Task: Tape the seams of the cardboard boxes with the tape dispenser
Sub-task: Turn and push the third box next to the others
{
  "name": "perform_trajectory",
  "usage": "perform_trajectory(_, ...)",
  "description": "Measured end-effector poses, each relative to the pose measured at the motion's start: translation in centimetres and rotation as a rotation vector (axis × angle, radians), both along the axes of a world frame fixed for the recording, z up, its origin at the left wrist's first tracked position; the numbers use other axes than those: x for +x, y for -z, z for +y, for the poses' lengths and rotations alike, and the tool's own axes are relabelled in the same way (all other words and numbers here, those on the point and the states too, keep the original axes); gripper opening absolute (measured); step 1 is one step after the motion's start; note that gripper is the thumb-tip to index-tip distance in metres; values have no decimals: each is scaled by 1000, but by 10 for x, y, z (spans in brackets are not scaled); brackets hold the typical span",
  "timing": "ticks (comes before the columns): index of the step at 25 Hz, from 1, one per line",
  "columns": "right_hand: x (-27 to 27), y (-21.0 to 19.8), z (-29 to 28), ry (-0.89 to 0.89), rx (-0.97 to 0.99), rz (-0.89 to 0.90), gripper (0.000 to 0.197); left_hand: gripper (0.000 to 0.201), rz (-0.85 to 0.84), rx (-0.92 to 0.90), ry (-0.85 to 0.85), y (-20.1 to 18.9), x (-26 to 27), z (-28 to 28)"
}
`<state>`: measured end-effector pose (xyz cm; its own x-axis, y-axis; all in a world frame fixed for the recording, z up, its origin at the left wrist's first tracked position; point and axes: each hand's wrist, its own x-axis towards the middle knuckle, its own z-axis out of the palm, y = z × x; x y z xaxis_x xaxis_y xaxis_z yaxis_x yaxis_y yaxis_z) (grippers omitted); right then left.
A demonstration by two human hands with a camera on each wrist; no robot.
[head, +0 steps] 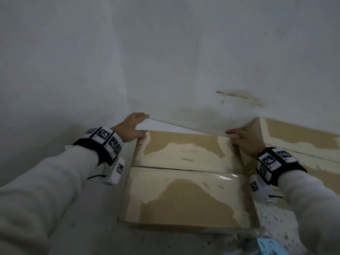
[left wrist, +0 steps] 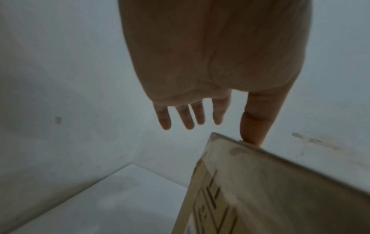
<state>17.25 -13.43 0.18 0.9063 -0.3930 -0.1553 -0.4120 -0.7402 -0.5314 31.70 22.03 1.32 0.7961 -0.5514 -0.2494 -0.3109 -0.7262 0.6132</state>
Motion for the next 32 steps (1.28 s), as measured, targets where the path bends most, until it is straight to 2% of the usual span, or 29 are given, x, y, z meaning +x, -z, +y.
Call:
perform_trajectory(2,5,-6,6,-68,37,78,37,49,4,10,71,-1,1,-9)
perform_trajectory(4,7,-9,11,-64,113,129,39,36,15,25,69,1,1,-10)
perform_trajectory(7,2,-5,7,15,181,39,34,27,0,-26,-21,3,-1,-2)
perform_trajectory(10,-8,2,3,78,254,10,35,44,0,-88,-104,8,-11,4)
perform_trajectory(12,-14,5,2,79,247,14,39,52,29,-43,-126,11,-16,6)
perform_trajectory(16,-23,11,6,81,288,29,40,32,142,-86,-71,16,-23,15)
perform_trajectory(20,-27,20,3,88,239,106,45,41,270,-64,17,13,-31,19)
perform_trajectory(29,-31,-2,27,61,32,159,51,44,53,28,-3,16,-40,21)
perform_trajectory(32,-49,-8,30,44,131,159,48,54,186,10,39,11,-49,28)
